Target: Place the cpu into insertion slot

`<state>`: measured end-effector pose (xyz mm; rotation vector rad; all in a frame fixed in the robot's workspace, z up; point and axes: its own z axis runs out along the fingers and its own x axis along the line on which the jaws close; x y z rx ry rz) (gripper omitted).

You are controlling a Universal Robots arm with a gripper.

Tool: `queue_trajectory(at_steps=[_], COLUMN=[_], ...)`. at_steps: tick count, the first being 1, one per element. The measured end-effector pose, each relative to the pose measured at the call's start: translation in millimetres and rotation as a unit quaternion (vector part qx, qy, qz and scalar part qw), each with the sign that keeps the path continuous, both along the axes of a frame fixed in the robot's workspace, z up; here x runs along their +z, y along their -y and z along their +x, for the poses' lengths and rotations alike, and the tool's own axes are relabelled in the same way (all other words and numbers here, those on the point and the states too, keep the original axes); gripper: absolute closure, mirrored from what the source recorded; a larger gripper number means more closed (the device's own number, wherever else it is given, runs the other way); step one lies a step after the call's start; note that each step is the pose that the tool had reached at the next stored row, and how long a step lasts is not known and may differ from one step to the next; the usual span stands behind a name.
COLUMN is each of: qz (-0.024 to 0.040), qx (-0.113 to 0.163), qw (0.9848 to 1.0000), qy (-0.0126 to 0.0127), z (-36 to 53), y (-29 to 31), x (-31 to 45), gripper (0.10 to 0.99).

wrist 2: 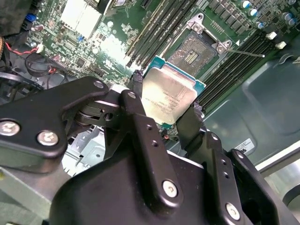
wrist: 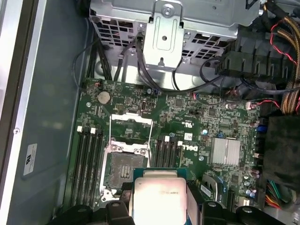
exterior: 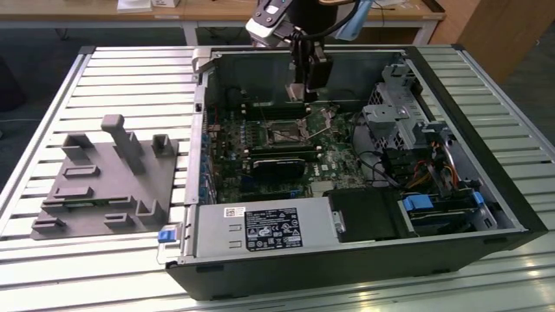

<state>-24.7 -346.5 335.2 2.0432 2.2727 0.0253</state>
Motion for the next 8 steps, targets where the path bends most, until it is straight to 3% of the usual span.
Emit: queue_trajectory(at_steps=[8], qz=[-0.0002], qx=[-0.007], qw=[1.0000], qy=[0.0000], z=[-4.3], y=[-3.6], x=[-5.5], gripper=[0.549])
